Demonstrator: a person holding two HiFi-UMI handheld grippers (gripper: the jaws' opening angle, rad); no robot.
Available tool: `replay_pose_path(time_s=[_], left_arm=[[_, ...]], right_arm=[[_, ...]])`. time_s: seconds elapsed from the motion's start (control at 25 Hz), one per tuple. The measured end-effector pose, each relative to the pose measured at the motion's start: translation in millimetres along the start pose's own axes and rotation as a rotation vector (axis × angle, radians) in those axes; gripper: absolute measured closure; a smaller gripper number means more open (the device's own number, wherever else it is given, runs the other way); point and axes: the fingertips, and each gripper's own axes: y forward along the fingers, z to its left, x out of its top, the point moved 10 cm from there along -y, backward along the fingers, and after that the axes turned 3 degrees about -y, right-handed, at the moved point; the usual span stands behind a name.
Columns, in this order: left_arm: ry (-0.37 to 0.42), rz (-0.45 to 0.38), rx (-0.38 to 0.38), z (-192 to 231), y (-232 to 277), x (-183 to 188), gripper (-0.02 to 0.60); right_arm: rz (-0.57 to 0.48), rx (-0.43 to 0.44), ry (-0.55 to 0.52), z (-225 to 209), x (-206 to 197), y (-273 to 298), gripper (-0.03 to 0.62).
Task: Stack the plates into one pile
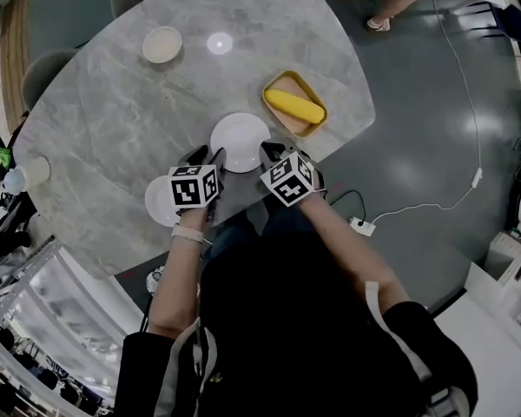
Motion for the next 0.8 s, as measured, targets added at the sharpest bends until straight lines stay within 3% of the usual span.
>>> replay_pose_path(time_s=[0.44,0.8], left_arm=[[-0.043,-0.039,-0.110,-11.1,4.4,8.1,0.405],[-0.050,-0.030,-0.136,-16.0,4.6,5.3,0.443]], right_arm=[[-0.017,-0.006,0.037,-3.1,-9.4,0.6,0.577],[-0.026,-0.012,0.046,-3.2,-10.5,-0.4,0.577]])
